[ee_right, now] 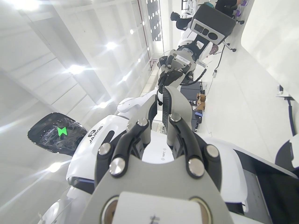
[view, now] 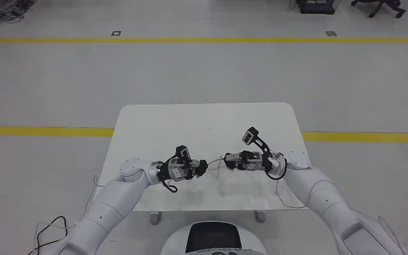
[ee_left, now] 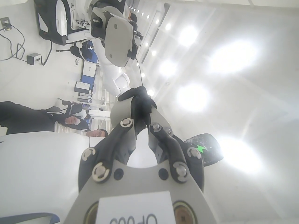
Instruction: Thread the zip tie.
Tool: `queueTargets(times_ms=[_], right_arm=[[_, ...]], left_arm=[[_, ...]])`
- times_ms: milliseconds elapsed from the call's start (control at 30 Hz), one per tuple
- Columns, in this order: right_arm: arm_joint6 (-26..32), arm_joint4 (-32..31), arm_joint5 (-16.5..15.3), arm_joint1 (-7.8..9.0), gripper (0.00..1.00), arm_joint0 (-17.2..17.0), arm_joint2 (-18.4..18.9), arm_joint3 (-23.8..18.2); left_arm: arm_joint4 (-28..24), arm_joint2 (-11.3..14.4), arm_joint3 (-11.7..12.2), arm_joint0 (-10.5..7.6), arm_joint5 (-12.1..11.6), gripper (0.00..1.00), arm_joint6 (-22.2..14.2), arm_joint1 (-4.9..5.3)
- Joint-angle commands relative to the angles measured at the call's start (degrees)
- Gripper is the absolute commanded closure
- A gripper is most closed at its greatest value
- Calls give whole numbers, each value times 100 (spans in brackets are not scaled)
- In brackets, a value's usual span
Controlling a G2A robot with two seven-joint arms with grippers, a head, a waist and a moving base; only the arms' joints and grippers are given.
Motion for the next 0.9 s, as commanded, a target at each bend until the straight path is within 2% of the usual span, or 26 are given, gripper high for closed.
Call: queueTargets(times_ms=[0,367,467,600,667,767,867], right_arm=[[0,-15,0,4,91,-15,21,-21],[0,-80,0,6,91,-72,106,-102],[0,-96,0,5,97,-86,128,-118],[0,-117,0,3,96,-98,150,-128],[0,-124,0,2,91,-104,162,-131],[0,-143,0,-1,76,-112,176,-125],[0,-157,0,-9,69,-104,146,-73]], left_arm=[[-14,3,11,-5,-3,100,13,2],[-40,37,30,-25,10,100,46,12],[-57,43,36,-30,8,100,60,14],[-68,53,35,-36,-5,100,62,17],[-65,58,30,-38,-8,100,51,20],[-67,65,25,-40,-11,100,43,25],[-94,59,16,-36,-40,100,25,28]])
